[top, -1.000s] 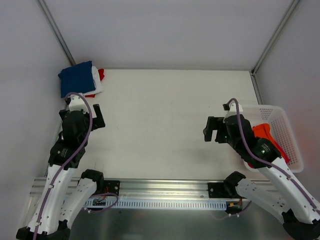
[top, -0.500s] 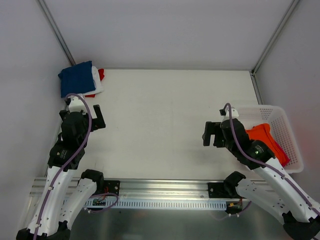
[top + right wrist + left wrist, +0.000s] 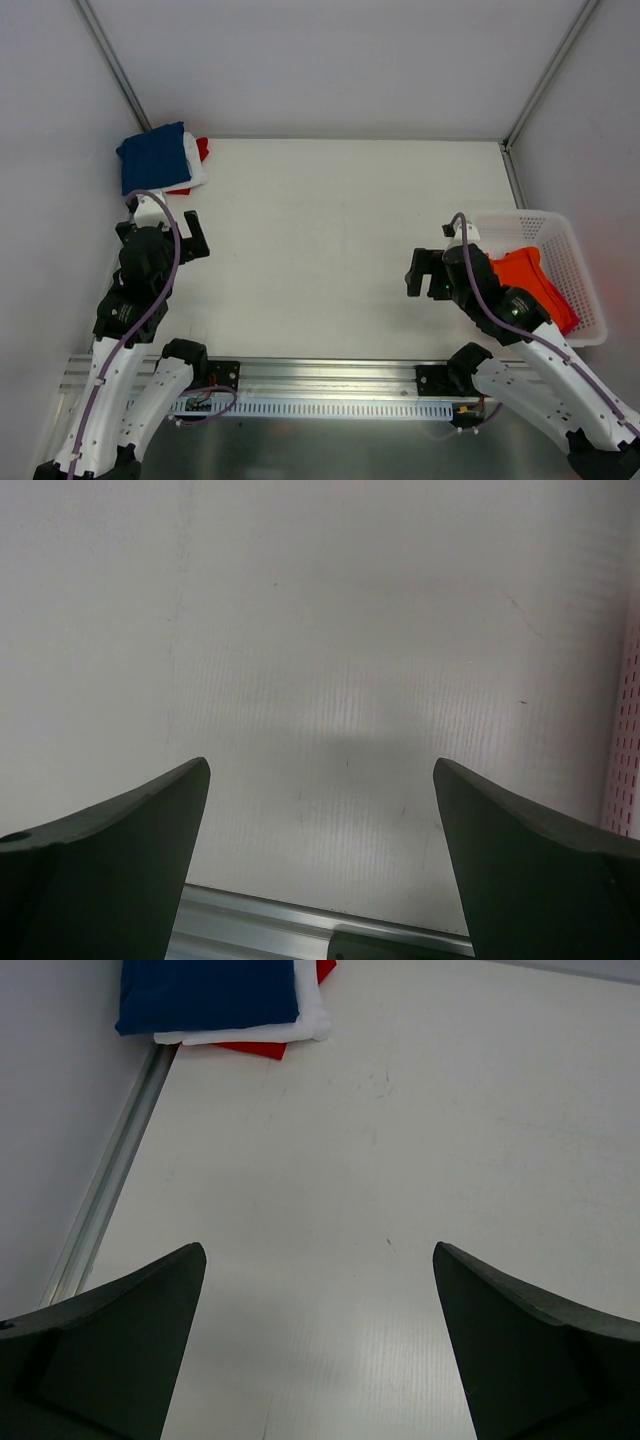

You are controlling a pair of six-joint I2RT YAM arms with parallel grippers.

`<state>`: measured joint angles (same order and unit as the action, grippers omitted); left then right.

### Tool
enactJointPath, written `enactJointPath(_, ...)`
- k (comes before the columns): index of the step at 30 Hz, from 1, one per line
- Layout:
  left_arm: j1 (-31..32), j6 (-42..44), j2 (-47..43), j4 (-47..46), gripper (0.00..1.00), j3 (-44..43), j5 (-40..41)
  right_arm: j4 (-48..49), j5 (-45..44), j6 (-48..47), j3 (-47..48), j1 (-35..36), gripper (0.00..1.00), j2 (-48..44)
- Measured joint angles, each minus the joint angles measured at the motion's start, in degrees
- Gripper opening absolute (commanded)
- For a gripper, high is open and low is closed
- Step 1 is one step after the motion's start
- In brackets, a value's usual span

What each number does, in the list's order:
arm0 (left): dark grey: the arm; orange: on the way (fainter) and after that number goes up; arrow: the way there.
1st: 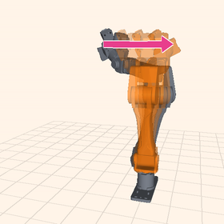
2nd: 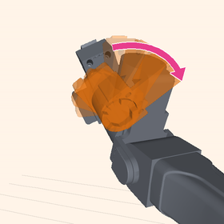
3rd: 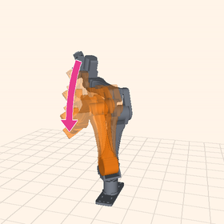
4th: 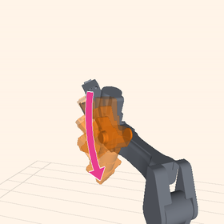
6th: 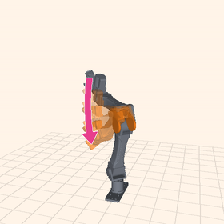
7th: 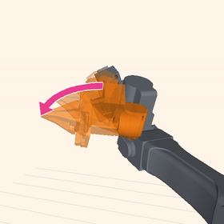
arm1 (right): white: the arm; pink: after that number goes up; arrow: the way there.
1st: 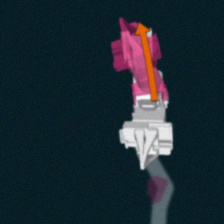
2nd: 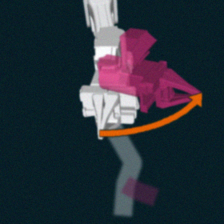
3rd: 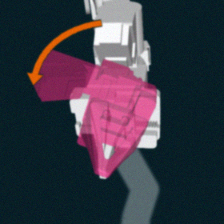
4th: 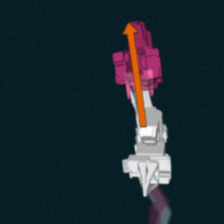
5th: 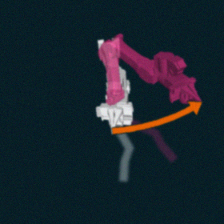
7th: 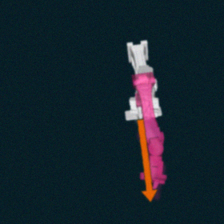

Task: Fold and stack the t-shirts
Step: Neatly place the folded tshirt to the corner

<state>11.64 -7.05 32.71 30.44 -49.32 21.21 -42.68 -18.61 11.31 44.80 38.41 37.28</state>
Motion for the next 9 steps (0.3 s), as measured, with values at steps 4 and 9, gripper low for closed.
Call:
enactJointPath(4, 0.0, -0.1, 0.5, 0.1, 0.99, 0.0, 0.5, 0.0, 0.0, 0.2, -0.2, 0.0, 1.0, -0.2)
enactJointPath(9, 0.0, -0.9, 2.1, 2.3, 0.99, -1.0, 0.3, 0.0, 0.0, 0.2, -0.2, 0.0, 1.0, -0.3)
